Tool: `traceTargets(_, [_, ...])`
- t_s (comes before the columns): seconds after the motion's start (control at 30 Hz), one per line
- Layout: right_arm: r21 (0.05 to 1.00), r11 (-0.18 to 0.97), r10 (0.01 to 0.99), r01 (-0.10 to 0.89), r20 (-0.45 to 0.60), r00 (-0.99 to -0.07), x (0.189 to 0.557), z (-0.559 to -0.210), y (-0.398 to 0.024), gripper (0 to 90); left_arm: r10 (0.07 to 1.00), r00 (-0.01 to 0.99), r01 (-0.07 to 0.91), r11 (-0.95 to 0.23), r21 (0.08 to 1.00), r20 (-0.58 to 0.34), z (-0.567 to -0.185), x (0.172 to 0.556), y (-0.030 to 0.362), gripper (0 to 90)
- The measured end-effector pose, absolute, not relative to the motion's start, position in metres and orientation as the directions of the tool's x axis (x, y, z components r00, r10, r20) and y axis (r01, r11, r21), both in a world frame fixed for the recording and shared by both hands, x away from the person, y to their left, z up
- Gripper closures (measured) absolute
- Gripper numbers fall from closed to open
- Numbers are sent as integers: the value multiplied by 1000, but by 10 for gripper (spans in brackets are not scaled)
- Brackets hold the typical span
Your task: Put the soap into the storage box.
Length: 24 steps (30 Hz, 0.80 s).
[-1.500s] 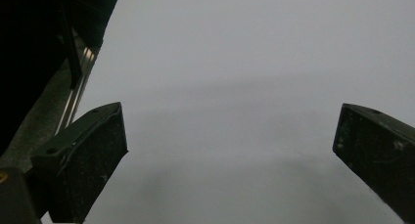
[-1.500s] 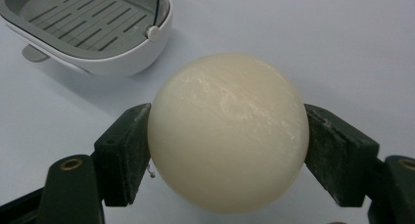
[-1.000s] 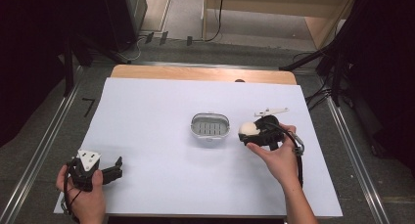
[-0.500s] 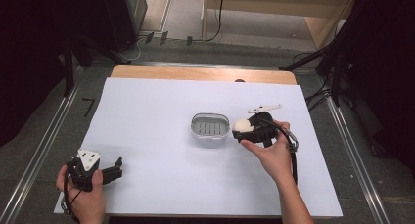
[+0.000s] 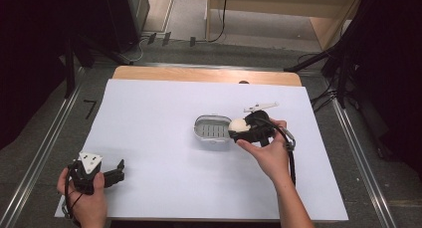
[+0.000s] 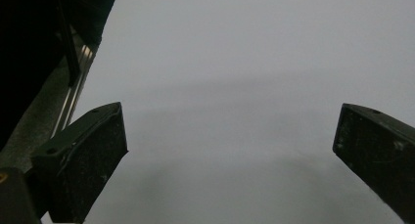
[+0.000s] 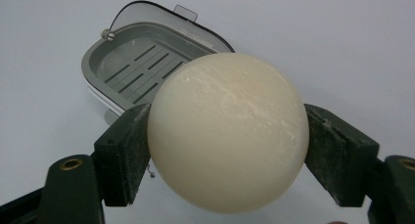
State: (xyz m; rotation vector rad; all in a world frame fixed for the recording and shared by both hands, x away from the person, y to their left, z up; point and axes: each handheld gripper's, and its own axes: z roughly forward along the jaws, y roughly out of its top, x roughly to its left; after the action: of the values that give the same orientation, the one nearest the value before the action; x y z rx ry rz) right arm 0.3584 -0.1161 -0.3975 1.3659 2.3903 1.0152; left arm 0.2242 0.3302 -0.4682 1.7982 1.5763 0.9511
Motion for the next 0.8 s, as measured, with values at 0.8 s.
traceTargets(0.8, [650, 378, 793, 659, 139, -593, 370, -392, -78, 246, 988, 57, 592, -147, 792, 141, -468, 225, 331, 1])
